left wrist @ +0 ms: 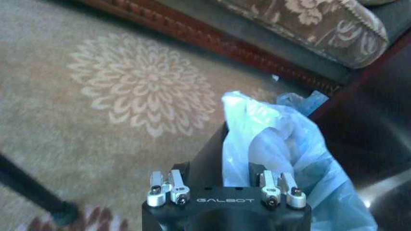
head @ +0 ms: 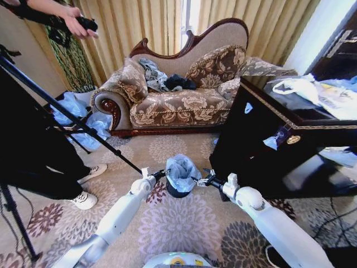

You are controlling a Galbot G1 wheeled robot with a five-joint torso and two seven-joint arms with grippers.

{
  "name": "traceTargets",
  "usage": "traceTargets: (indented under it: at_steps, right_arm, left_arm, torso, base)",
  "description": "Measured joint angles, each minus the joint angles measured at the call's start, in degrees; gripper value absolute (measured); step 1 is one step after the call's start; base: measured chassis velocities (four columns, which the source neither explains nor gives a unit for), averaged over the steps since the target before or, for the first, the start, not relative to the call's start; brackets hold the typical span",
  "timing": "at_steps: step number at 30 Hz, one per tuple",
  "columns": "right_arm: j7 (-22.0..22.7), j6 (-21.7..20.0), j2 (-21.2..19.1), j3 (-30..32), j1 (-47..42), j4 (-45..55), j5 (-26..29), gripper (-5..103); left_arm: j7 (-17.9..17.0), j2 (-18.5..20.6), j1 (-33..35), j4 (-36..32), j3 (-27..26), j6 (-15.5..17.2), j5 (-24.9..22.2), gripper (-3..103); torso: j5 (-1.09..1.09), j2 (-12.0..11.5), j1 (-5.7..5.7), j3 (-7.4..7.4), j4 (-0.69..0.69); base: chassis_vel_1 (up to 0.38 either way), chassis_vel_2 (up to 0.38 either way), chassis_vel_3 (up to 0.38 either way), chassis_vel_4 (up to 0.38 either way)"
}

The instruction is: Place a garbage bag over the trash bin.

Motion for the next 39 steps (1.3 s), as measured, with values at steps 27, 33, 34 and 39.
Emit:
traceTargets:
  at_steps: [27,33,34,39]
  right_arm:
    - [0.24,0.37,0.21,-0.43,0.38,-1.62,0.14,100]
    - [0.42,0.37,0.12,-0.54,0.43,-1.70,0.37,100]
    - [0.43,0.37,-0.03,-0.50,0.23,-1.66,0.43,100]
    - [0.51,0.38,-0.37,-0.18,-0.27,-1.48,0.69,100]
  left_arm:
    - [-0.33,0.82,2.99,-3.38,-5.70,0.31,-1.51,62]
    - [0.02,0.00,2.56,-0.31,-5.67,-0.24,-0.83,64]
    - [0.17,-0.40,2.26,0.69,-5.66,-0.49,-0.65,64]
    - [0.62,-1.44,1.23,3.46,-5.68,-1.13,-0.44,64]
  torso:
    - [0.00,0.00,-0.01,0.00,0.01]
    - [-0.01,0.00,0.00,0.00,0.01]
    - [0.00,0.00,0.00,0.00,0.01]
    - [0.00,0.00,0.00,0.00,0.00]
  base:
    - [0.000,0.000,0.000,0.000]
    - [0.000,0.000,0.000,0.000]
    - [0.000,0.000,0.000,0.000]
    - [0.000,0.000,0.000,0.000]
